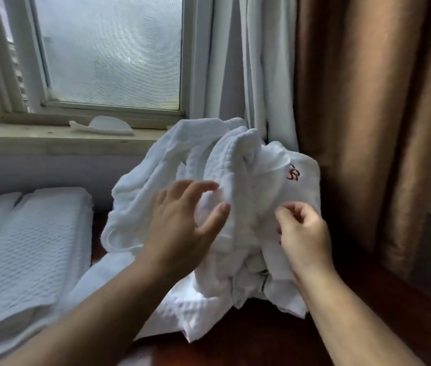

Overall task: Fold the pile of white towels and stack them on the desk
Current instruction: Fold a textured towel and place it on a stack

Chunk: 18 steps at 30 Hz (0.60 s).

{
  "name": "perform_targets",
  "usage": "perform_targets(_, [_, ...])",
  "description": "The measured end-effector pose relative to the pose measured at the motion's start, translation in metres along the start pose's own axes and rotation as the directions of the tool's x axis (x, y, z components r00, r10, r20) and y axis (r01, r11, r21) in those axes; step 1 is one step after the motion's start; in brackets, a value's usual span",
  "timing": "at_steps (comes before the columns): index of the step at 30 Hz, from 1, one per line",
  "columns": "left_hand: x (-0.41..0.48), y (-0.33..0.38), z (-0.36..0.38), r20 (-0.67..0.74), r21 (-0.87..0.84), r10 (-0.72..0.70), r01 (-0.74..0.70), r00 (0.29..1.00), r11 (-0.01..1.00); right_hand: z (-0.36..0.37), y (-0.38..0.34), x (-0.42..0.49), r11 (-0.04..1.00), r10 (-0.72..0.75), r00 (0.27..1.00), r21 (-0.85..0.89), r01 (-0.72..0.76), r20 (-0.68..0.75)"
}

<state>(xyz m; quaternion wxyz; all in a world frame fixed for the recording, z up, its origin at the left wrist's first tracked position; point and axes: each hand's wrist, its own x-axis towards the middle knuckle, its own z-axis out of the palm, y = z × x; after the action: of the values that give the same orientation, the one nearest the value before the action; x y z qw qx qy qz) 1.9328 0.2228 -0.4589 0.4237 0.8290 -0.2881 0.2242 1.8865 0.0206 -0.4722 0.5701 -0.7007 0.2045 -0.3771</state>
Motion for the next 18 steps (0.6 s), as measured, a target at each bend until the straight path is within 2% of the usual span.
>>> perform_targets(2, [-0.012,0.011,0.012,0.111,0.171,0.043,-0.062,0.993,0.983,-0.011,0.015,0.002,0.99,-0.019,0.995,-0.143,0.005,-0.099])
perform_targets(4, [-0.023,0.015,0.024,0.159,0.33,0.021,-0.073,0.987,0.941,-0.016,0.024,0.001,0.97,0.049,0.997,-0.237,-0.064,-0.065])
perform_targets(6, [-0.028,0.011,0.032,0.196,0.401,0.013,-0.092,0.981,0.912,-0.015,0.032,0.001,0.962,0.107,0.994,-0.254,-0.103,-0.001])
perform_targets(9, [-0.022,-0.001,0.038,0.223,0.43,0.01,-0.108,0.975,0.896,-0.01,0.034,0.0,0.965,0.024,0.999,-0.261,-0.03,-0.028])
perform_targets(11, [-0.013,-0.013,0.041,0.193,0.432,-0.009,-0.077,0.981,0.899,-0.001,0.029,-0.005,0.986,-0.061,0.996,-0.159,0.051,-0.064])
perform_targets(14, [0.003,-0.034,0.043,0.174,0.428,-0.039,-0.039,0.984,0.903,0.023,0.016,-0.018,0.984,-0.174,0.982,0.051,0.17,0.073])
perform_targets(16, [0.017,-0.043,0.047,0.179,0.435,-0.082,-0.005,0.98,0.9,0.034,0.019,-0.024,0.976,-0.154,0.98,0.172,0.131,0.126])
perform_targets(18, [0.028,-0.042,0.054,0.188,0.448,-0.124,0.028,0.974,0.894,0.038,0.029,-0.028,0.958,-0.034,0.996,0.287,0.008,0.087])
